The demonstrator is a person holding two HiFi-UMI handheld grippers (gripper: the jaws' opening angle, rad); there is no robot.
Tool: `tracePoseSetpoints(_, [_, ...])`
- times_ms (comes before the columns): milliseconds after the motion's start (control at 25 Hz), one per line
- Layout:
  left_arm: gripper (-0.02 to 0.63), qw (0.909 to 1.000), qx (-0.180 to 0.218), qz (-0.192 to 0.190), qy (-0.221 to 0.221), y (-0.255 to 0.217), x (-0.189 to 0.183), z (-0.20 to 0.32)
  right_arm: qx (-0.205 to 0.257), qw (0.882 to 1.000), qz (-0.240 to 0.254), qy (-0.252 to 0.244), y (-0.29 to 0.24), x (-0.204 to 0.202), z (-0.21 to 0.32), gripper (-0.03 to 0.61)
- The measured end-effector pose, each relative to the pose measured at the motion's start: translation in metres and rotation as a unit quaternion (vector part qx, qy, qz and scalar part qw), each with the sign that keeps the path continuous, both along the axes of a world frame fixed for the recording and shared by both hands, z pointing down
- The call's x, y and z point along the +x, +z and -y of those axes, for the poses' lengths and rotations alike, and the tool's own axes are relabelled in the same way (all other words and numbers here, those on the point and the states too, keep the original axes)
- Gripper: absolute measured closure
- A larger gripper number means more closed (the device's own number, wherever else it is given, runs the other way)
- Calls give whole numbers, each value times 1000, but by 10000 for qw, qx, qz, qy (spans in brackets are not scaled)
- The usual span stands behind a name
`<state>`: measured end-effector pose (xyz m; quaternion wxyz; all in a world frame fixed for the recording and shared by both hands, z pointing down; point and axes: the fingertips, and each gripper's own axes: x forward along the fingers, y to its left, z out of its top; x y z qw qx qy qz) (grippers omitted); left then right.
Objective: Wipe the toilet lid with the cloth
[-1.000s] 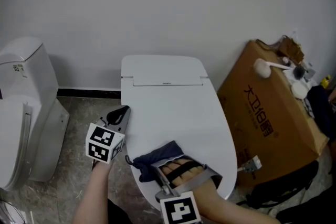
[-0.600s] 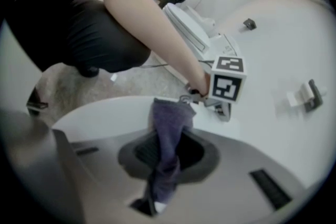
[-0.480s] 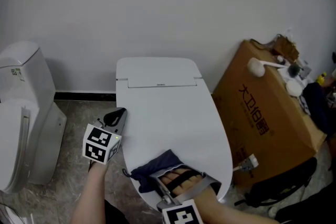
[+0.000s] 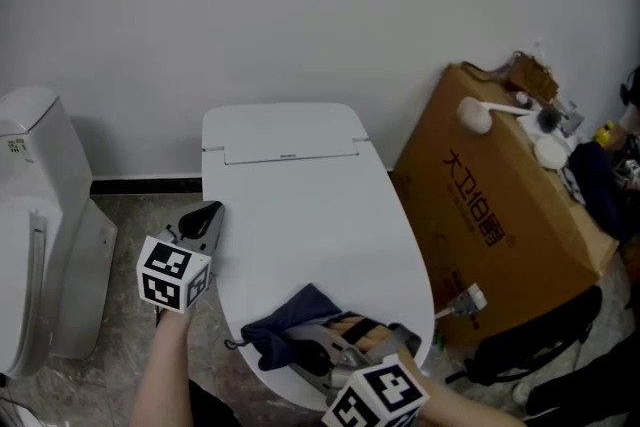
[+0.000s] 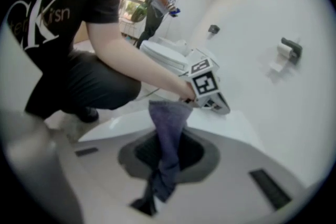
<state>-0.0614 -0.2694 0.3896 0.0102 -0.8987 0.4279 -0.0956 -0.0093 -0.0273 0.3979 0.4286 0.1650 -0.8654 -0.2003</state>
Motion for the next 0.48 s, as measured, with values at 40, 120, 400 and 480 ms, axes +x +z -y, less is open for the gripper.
tracePoseSetpoints(40, [598,10000,-1,2,2,0,0,0,-71,9997,222,63,-4,2,3,515])
tracePoseSetpoints(120, [598,10000,1,7,6,0,0,-1,-180,9974,669,194,-12,7,9,515])
tracePoseSetpoints(400, [598,10000,23,-78,19,-4,7,-5,-392,9760,2055,603,-50,32,37,515])
tracePoseSetpoints(480, [598,10000,37,-68,3,-4,10,-7,-417,9678,2384,696,-60,41,45,515])
